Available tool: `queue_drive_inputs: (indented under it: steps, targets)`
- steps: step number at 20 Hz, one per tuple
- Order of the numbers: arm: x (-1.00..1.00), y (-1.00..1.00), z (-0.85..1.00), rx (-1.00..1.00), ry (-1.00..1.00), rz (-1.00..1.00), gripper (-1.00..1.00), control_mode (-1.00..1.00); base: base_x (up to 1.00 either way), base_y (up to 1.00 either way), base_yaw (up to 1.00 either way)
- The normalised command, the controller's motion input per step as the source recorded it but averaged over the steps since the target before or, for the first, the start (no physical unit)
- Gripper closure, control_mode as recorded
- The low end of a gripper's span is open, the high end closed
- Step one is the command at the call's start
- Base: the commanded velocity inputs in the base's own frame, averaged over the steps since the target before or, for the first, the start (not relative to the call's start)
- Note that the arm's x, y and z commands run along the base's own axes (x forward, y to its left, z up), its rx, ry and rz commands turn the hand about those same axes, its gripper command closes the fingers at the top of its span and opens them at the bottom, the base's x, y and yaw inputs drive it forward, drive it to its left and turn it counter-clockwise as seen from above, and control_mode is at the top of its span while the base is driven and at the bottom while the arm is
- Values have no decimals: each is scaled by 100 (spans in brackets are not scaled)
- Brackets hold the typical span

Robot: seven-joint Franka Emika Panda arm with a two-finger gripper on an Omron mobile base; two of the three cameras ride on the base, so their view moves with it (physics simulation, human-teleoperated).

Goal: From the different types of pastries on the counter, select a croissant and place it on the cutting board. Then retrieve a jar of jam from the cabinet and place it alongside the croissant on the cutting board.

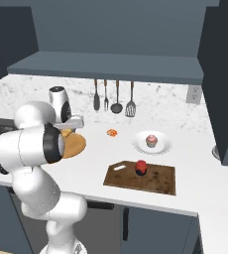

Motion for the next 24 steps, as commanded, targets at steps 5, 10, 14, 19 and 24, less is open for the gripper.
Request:
queue_drive_inputs:
  steps: [5, 10, 14, 19, 24]
  targets:
    - [-43, 0, -9, 0, -1, 2, 100, -100, 0, 0, 0]
    - [-86, -4, -5, 0, 0, 0, 100, -100, 0, 0, 0]
    - [-98, -37, 31, -2, 0, 0, 100, -100, 0, 0, 0]
    - [-62, -75, 39, -6, 4, 0, 100, -100, 0, 0, 0]
    - [-39, -84, 27, -11, 8, -2, 100, -100, 0, 0, 0]
